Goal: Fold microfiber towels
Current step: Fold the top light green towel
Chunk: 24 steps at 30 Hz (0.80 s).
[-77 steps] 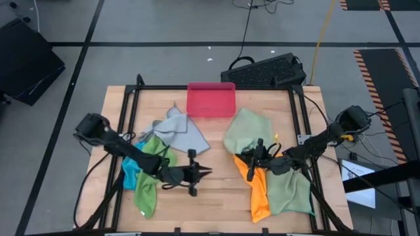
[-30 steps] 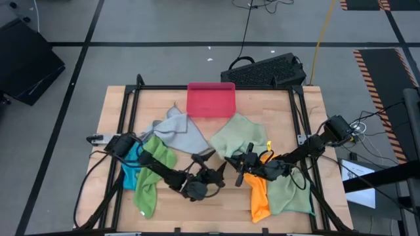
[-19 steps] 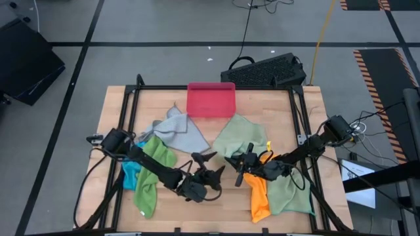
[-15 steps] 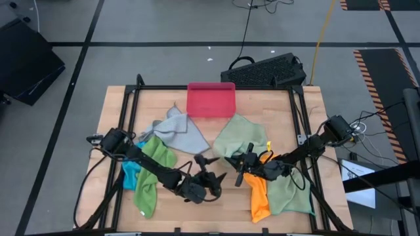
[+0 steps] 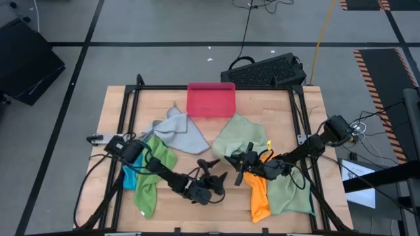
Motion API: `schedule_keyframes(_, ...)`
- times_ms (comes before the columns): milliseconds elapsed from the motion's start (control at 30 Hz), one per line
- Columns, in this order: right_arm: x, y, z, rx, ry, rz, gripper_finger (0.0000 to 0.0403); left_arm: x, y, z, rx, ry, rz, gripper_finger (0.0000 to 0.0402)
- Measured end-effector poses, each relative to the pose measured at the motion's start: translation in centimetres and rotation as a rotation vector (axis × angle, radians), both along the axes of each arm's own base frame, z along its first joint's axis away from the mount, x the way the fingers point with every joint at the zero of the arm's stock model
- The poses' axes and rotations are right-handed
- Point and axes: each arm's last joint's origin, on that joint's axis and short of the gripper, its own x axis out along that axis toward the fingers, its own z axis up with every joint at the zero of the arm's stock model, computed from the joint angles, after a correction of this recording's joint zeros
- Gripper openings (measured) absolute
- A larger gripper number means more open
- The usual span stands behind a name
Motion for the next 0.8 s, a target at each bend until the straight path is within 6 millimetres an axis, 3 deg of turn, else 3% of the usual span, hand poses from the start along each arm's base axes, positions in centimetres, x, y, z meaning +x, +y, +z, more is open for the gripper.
schedule_keyframes(433,0.0,0.1,0.1,0.022,-0.015,0.032,0.0004,0.7,3.1,0.9,0.336,0.223,0.241,0.0351)
schedule_keyframes(600,0.0,0.1,-0.1,0.014,0.004,0.031,0.0004,0.2,2.6,2.5,0.41,0.262,0.332,0.0351)
schedule_keyframes(800,0.0,0.1,-0.7,0.028,0.046,0.026,0.0004,-0.6,0.9,5.9,0.368,0.192,0.277,0.0351)
